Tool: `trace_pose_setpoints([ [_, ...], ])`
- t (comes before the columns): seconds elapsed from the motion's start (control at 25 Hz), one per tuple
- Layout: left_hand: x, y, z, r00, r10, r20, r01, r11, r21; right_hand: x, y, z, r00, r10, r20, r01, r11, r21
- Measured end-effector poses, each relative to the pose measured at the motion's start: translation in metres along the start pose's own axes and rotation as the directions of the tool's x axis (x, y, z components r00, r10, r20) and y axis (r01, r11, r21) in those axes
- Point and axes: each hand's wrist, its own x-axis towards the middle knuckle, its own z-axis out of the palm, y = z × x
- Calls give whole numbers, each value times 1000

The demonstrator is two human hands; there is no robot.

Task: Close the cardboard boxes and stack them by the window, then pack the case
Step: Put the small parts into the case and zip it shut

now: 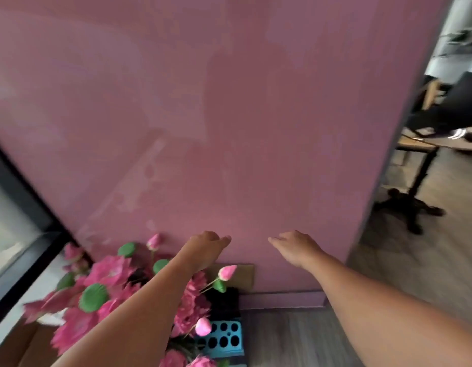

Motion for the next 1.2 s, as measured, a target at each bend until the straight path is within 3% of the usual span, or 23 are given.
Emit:
trace_pose_setpoints([
  [0.12,39,63,35,986,109,124,-124,985,120,-4,56,-38,988,126,-91,-125,992,19],
  [0.24,76,131,68,915,285,284,-339,926,164,-10,109,-80,946,259,-197,-249,966,74],
  [0.56,134,273,153,682,535,498,-626,780,20,-52,205,-153,731,574,-370,-509,819,265],
  [0.76,154,358,222,558,592,581,-704,709,-46,-66,268,-188,595,703,-390,-577,711,401],
  [0.92,172,445,276,525,602,602,-723,689,-58,-61,331,-230,529,757,-385,-634,653,413],
  [1.2,221,613,367,480,596,643,-739,670,-70,-22,446,-344,494,790,-363,-649,613,450],
])
